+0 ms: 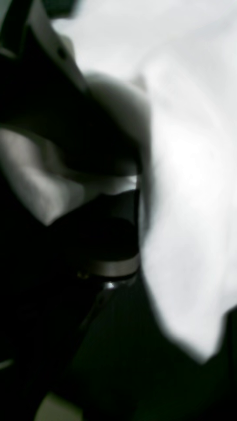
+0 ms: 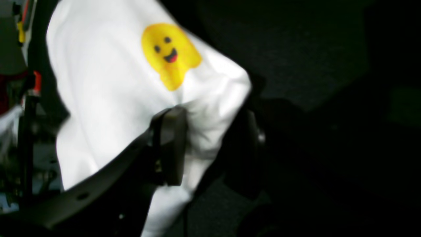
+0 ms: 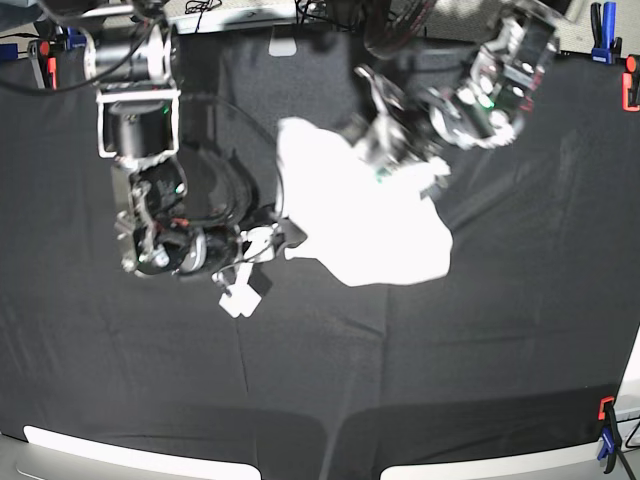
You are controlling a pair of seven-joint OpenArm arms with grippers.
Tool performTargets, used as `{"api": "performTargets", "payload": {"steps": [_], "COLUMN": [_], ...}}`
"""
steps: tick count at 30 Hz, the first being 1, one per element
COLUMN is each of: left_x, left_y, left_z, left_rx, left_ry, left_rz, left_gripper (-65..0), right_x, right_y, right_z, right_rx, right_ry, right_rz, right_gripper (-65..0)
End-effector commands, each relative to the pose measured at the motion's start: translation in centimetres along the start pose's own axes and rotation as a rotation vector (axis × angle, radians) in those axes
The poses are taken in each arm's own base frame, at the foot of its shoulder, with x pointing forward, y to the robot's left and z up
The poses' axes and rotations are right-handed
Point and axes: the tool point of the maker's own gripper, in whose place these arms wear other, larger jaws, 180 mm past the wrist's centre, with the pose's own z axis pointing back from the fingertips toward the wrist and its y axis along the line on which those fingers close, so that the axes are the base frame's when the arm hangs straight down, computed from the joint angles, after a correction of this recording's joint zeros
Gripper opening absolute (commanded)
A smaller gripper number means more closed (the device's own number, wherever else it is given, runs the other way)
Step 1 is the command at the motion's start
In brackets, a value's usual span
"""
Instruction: Layout the t-shirt on the table in an organized manner, then fold the t-shirt properly
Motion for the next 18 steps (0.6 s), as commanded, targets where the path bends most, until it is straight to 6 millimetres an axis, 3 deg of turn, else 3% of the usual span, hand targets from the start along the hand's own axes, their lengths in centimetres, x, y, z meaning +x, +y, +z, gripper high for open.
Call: {"api": "performTargets", "payload": {"steps": [1, 8, 18], "left_x": [-1.7, -0.9, 3.5], "left_y": [3.3, 7.1, 10.8], "left_z": [0.8, 2.0, 3.2], "left_rx": [0.117, 0.194, 0.267], "left_ry": [0.090, 0.092, -0.007], "left_rz": [-0.018, -0.073, -0.138], "left_gripper": [-33.4, -33.4, -33.4], "right_x": [0.3, -1.6, -6.0], "right_y": [0.2, 2.7, 9.1], "right_z": [0.4, 0.8, -0.1], "right_rx": [0.001, 0.013, 0.086], "right_ry": [-0.004, -0.039, -0.075], "right_rz": [0.022, 0.085, 0.118], "right_gripper": [-38.7, -38.7, -38.7]}}
